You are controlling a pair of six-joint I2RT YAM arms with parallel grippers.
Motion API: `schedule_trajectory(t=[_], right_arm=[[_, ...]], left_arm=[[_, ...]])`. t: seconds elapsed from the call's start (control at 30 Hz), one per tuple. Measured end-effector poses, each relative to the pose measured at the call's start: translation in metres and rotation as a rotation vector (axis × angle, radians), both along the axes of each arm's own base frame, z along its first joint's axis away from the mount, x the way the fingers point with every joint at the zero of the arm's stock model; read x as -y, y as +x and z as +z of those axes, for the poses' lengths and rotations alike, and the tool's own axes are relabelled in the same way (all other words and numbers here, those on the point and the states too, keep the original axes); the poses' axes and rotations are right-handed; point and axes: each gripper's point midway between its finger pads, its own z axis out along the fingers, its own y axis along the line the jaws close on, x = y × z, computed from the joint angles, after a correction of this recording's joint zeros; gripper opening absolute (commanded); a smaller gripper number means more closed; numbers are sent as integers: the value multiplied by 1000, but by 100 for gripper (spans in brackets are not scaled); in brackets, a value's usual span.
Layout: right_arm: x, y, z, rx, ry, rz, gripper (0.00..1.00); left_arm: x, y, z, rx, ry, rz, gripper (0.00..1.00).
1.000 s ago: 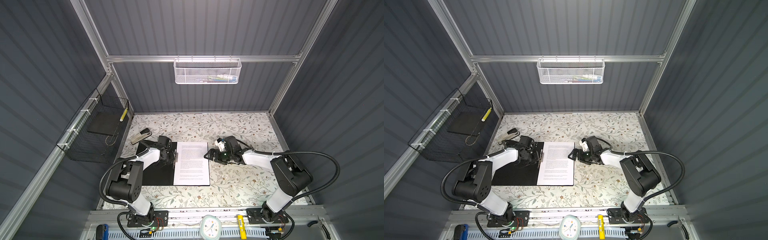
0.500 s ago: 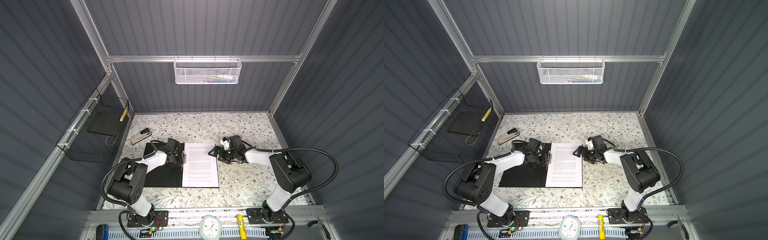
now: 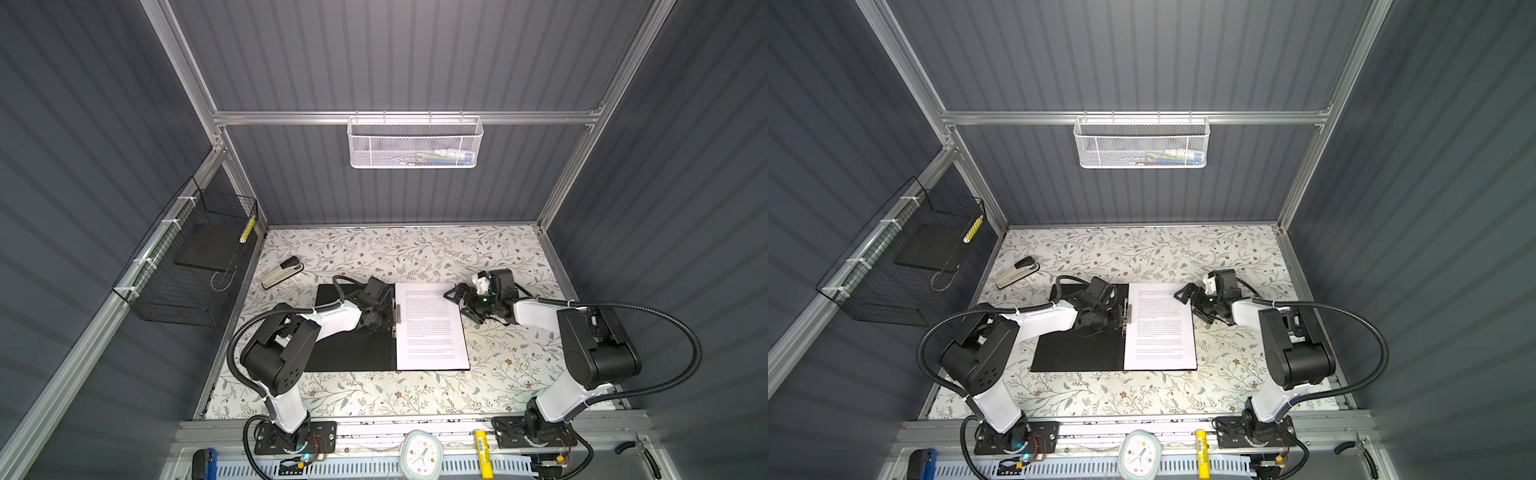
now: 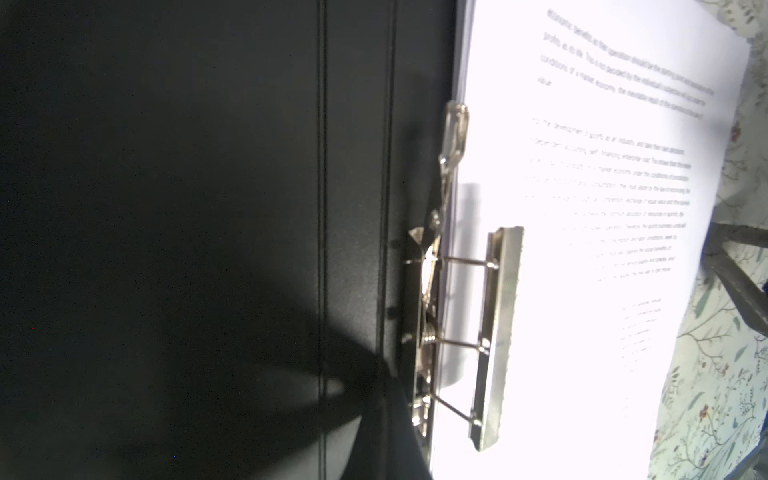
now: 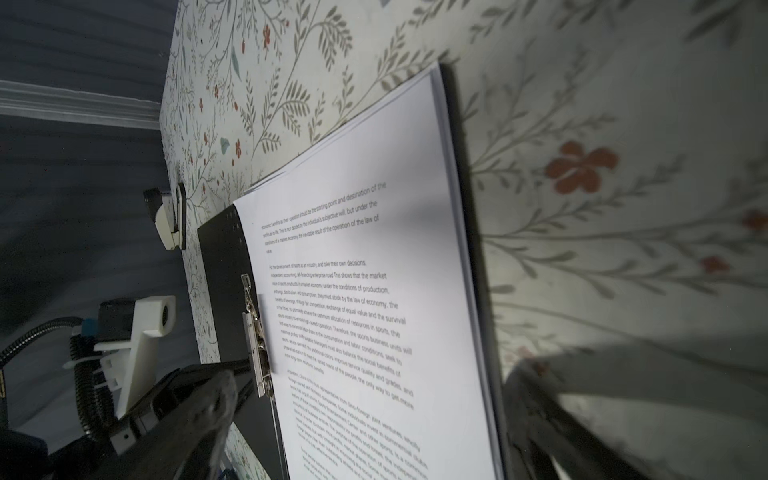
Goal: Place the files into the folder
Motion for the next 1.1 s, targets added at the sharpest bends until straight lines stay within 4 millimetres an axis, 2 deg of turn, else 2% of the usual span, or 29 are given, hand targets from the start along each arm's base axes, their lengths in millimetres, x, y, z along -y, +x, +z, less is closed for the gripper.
schedule_trajectory(t=[0.17,0.43,0.5,0.57,0.63,0.73,0.9,1.0,1.1], right_arm=[[30,13,0,9,-18,-82,99],[67,19,1,-13,-78,-178,99],[72,14,9,-11,-108,-188,99],[73,12,25,24,-130,-189,99],[72,13,43,68,-145,-181,99],[62,14,64,127,-162,-148,99],[49,5,74,158,-218,-102,99],[37,3,77,170,-224,-50,99],[3,7,86,204,-204,64,99]], left_arm=[[33,-1,0,19,-29,21,0],[69,1,1,34,-96,85,0],[79,2,2,38,-119,93,0],[85,1,3,41,-130,95,0],[85,1,3,47,-124,101,0],[78,1,4,53,-90,108,5],[56,-6,19,64,-12,98,23],[47,-4,49,113,-43,88,41],[29,-3,75,158,-90,87,66]])
